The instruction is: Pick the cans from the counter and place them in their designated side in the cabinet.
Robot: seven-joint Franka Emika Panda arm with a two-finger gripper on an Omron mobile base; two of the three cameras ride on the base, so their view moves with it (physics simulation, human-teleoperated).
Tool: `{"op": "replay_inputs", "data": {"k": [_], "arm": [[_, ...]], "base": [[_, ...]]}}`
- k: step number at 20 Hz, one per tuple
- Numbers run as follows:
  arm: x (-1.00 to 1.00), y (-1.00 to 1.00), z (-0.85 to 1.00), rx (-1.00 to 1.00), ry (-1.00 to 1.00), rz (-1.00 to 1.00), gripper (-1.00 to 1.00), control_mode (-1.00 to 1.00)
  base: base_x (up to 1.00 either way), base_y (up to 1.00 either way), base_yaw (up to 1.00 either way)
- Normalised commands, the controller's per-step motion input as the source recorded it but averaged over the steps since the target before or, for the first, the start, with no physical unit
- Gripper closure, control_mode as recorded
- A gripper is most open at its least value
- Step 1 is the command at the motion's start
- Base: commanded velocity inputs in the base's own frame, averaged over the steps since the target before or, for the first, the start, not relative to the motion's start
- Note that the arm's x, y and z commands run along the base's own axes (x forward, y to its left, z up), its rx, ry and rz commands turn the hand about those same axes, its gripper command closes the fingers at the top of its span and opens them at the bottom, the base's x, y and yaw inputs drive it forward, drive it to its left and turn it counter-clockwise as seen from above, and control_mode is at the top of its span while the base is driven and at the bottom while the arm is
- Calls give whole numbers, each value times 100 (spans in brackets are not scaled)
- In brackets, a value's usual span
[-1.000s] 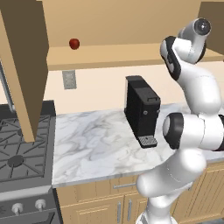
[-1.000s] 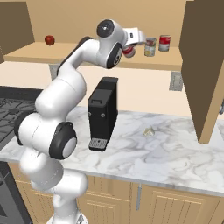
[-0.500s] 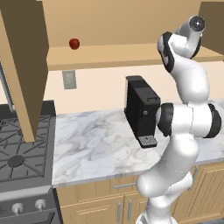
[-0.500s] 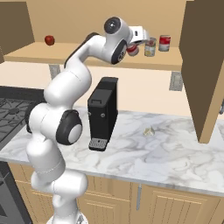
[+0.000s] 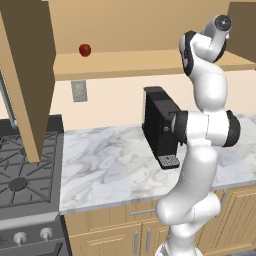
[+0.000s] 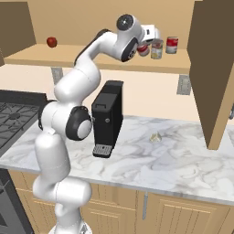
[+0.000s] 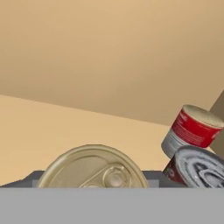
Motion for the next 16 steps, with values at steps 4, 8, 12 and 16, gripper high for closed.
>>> {"op": "replay_inputs", "data": {"k": [4, 8, 12, 16], "arm": [[27, -11, -15, 1, 7, 0, 100, -100], [22, -6, -22, 2, 8, 0, 100, -100], [16, -3, -22, 2, 7, 0, 100, -100], [9, -1, -24, 1, 6, 0, 100, -100]], "base": [[0, 0, 0], [0, 0, 0], [0, 0, 0], [0, 0, 0]]}}
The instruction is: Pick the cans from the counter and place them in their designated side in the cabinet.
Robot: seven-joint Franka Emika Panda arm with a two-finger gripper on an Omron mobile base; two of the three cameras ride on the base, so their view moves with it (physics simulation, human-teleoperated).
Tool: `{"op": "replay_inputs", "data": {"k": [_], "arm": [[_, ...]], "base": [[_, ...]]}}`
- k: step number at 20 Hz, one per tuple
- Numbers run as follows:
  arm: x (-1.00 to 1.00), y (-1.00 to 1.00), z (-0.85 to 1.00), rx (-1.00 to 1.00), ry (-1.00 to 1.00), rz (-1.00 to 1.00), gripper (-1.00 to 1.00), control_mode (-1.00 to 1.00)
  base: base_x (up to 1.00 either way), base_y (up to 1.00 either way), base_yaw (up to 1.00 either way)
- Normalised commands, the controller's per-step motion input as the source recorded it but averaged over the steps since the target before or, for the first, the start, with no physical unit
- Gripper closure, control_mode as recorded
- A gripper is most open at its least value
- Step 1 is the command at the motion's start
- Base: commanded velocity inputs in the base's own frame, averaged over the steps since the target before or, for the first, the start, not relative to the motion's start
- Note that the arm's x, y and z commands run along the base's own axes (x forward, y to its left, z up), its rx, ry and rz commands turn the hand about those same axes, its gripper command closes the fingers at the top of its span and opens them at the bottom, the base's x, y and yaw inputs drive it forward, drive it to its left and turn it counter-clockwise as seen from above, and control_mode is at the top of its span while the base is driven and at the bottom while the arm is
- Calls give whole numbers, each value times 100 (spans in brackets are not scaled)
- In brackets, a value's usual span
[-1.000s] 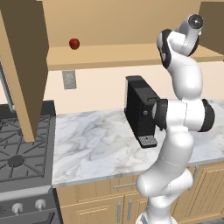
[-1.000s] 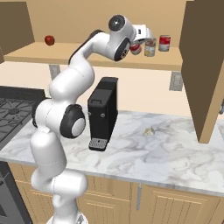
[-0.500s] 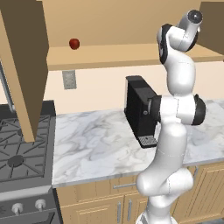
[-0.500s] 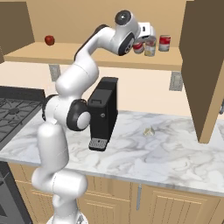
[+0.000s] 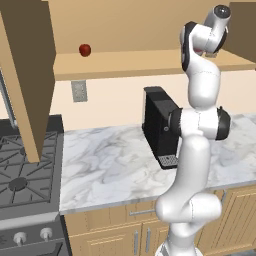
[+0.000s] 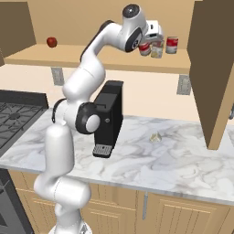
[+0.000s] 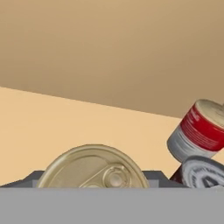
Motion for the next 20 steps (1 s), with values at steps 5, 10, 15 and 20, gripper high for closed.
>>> {"op": "replay_inputs", "data": {"k": [5, 10, 15, 20], "arm": [[5, 0, -30, 1, 7, 0, 100, -100], [0, 0, -29, 0, 5, 0, -100, -100], [-7, -10, -13, 0, 0, 0, -100, -100], [-22, -19, 0, 0, -8, 2, -100, -100]], "base": [[0, 0, 0], [0, 0, 0], [0, 0, 0], [0, 0, 0]]}}
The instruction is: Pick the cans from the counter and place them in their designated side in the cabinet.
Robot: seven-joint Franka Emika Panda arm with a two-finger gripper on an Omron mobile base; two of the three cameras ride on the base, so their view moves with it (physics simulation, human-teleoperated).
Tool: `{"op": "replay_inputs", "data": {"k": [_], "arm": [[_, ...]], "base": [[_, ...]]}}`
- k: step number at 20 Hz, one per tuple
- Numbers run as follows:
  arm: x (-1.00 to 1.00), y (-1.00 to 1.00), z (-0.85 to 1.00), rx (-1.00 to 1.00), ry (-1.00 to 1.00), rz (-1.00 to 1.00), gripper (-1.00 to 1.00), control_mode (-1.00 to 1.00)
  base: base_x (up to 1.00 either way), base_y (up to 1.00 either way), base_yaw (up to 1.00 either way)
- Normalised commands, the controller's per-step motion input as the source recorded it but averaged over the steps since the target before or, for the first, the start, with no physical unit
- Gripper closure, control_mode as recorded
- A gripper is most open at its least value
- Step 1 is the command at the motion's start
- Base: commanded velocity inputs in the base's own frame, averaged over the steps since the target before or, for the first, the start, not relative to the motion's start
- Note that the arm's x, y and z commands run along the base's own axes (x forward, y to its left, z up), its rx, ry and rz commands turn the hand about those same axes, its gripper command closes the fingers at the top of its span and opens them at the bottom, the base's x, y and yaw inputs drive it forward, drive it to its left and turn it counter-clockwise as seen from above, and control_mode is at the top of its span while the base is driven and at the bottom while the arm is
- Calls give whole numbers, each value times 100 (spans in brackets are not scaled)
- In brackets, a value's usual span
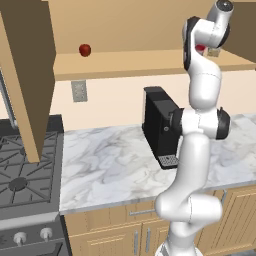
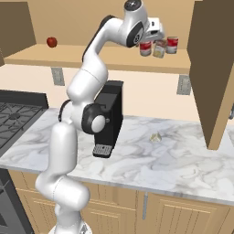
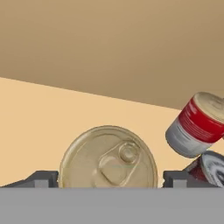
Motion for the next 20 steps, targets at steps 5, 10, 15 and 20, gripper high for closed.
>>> {"op": "replay_inputs", "data": {"k": [5, 10, 15, 20], "arm": [[-23, -8, 0, 0, -15, 3, -100, -100], [-4, 0, 0, 0, -15, 4, -100, -100], [-3, 2, 0, 0, -15, 6, -100, -100], [-24, 0, 0, 0, -17, 6, -100, -100]], "base": [[0, 0, 0], [0, 0, 0], [0, 0, 0], [0, 0, 0]]}}
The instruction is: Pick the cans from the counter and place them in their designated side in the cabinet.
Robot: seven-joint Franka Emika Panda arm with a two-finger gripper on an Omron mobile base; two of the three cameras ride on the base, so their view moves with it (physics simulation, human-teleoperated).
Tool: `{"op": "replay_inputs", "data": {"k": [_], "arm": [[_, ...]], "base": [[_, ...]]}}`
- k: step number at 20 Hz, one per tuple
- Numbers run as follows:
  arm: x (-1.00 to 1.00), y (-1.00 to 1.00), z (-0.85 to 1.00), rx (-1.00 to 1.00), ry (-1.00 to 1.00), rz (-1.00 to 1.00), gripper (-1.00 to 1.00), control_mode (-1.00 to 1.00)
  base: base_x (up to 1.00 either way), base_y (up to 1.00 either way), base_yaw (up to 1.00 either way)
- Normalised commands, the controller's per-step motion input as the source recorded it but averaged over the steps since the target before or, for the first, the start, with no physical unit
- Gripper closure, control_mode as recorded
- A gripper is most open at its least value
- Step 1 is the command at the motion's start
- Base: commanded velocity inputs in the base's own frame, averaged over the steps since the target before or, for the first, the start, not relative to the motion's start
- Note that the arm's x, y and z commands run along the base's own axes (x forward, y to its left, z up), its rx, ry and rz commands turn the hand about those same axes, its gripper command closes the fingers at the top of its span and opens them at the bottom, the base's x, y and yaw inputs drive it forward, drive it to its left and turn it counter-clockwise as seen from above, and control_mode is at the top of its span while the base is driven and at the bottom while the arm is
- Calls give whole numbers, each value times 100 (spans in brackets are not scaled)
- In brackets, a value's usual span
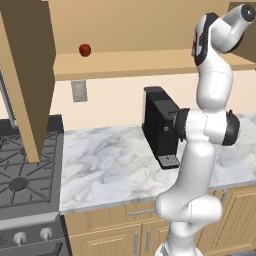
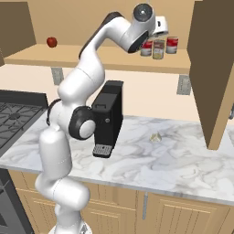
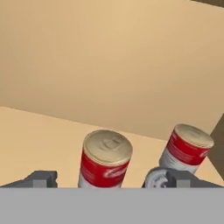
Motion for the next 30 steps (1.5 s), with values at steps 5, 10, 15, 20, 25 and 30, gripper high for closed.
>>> {"op": "replay_inputs", "data": {"k": [5, 10, 15, 20, 25, 30], "arm": [[-56, 8, 0, 0, -19, 7, -100, -100], [-72, 33, 0, 0, -17, 6, -100, -100], [-69, 51, -5, 0, -17, 5, -100, -100], [-68, 58, -5, -2, -15, 5, -100, -100], [-76, 54, -8, -3, -13, 4, -100, -100], [-83, 45, -13, -3, -13, 4, -100, -100]], "base": [[0, 0, 0], [0, 0, 0], [0, 0, 0], [0, 0, 0], [0, 0, 0], [0, 0, 0]]}}
